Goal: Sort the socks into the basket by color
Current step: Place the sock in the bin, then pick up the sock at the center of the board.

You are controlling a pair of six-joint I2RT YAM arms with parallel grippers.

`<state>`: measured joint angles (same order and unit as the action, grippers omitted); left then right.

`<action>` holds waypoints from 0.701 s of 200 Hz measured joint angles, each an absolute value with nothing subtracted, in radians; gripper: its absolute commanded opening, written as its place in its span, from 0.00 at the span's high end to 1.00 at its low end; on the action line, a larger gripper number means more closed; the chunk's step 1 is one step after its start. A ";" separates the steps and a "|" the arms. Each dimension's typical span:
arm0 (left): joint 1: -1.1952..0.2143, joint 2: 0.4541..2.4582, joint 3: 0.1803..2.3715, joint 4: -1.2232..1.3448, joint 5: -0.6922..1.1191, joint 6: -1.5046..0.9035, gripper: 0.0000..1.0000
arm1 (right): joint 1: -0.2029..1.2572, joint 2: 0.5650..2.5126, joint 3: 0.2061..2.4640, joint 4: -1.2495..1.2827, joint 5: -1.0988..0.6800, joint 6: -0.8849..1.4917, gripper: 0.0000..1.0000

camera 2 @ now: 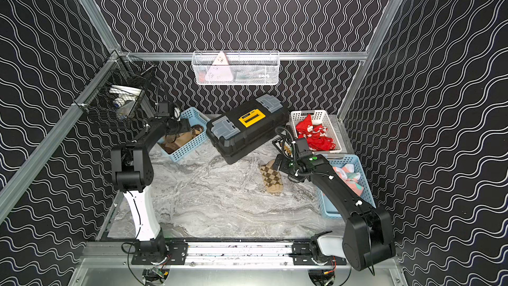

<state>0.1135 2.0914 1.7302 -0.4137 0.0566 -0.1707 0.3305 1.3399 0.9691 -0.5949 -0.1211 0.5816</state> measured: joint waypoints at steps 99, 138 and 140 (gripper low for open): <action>0.111 1.716 1.546 -0.439 0.079 -0.273 0.24 | 0.444 1.557 0.965 -0.501 -0.055 0.537 0.00; 0.043 1.529 1.398 -0.442 0.104 -0.316 0.24 | 0.507 1.650 0.993 -0.464 0.018 0.512 0.00; 0.037 1.518 1.388 -0.442 0.105 -0.319 0.24 | 0.509 1.655 0.995 -0.463 0.021 0.512 0.00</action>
<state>0.0368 1.5185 1.3884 -0.4423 0.1047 -0.3191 0.5091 1.6547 0.9947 -0.4633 0.0208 0.5117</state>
